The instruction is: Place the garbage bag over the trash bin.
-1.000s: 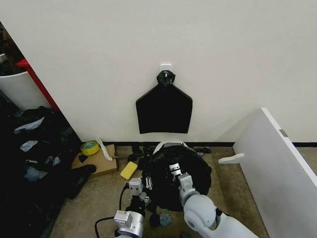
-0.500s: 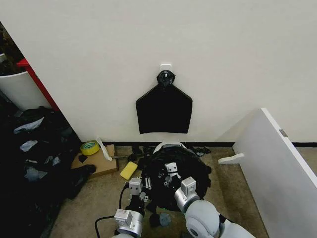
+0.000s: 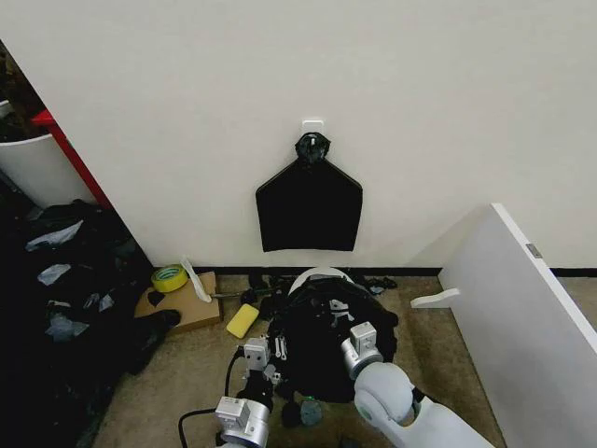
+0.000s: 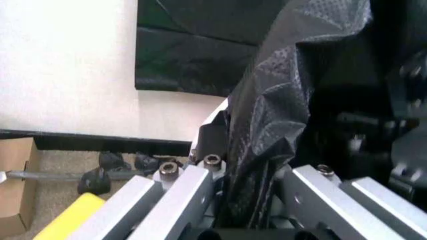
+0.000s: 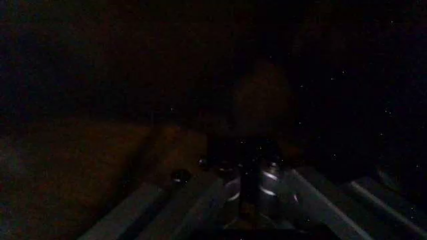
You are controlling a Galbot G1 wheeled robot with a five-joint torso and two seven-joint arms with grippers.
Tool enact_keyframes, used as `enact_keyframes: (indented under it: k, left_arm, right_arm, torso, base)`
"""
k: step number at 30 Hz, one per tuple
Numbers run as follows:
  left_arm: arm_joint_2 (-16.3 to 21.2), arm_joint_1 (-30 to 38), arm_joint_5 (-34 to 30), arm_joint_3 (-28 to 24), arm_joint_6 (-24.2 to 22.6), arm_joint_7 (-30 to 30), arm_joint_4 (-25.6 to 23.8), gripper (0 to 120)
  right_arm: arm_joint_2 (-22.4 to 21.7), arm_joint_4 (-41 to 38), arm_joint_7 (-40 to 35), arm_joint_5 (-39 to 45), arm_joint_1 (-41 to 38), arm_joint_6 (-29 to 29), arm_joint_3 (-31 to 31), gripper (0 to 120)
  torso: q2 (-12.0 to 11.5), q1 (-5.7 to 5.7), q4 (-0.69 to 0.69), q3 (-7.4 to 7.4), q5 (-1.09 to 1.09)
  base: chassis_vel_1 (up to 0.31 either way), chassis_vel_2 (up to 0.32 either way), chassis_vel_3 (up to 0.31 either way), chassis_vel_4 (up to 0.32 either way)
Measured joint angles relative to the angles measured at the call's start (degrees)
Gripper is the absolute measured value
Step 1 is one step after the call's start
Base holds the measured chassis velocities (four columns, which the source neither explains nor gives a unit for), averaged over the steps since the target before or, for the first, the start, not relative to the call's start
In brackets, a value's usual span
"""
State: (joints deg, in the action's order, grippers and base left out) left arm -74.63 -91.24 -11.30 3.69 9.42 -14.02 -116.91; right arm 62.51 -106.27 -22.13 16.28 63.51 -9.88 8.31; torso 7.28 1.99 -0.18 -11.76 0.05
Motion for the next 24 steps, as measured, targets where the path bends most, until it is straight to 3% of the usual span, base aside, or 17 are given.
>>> enact_keyframes:
  k: [4, 7, 11, 15, 20, 24]
  left_arm:
    - [0.0, 0.1, -0.1, -0.1, 0.0, 0.0, 0.0, 1]
    - [0.1, 0.2, -0.1, -0.1, 0.0, 0.0, 0.0, 1]
    - [0.3, 0.2, -0.1, -0.2, 0.1, 0.0, 0.0, 1]
    - [0.4, 0.3, -0.1, -0.3, 0.2, 0.1, 0.1, 1]
    - [0.3, 0.9, -0.4, -0.3, 0.2, 0.2, 0.5, 1]
    - [0.3, 1.0, -0.5, -0.4, 0.2, 0.3, 0.5, 1]
  right_arm:
    - [0.0, -0.3, -3.0, 0.9, -0.2, -5.5, 0.4, 0]
    - [0.5, -1.2, -5.5, 6.2, -0.9, -10.8, 0.6, 0]
    - [0.9, -1.9, -6.4, 10.7, -1.6, -13.0, 0.6, 0]
    - [0.8, -3.0, -4.8, 13.4, -1.7, -11.1, 0.2, 0]
    - [-0.7, -5.2, 2.1, 9.4, 0.1, -5.3, 0.5, 0]
    - [-1.0, -5.6, 4.2, 8.4, 0.8, -4.7, 1.3, 0]
  torso:
    - [0.0, 0.0, 0.0, 0.0, 0.0]
    - [0.0, 0.0, 0.0, 0.0, -0.02]
    - [0.0, 0.0, 0.0, 0.0, -0.02]
    - [0.0, 0.0, 0.0, 0.0, -0.01]
    - [0.0, 0.0, 0.0, 0.0, -0.01]
    - [0.0, 0.0, -0.01, 0.0, -0.01]
  base:
    - [0.0, 0.0, 0.0, 0.0]
    - [0.0, 0.0, 0.0, 0.0]
    - [0.0, 0.0, 0.0, 0.0]
    - [0.0, 0.0, 0.0, 0.0]
    - [0.0, 0.0, 0.0, 0.0]
    - [0.0, 0.0, 0.0, 0.0]
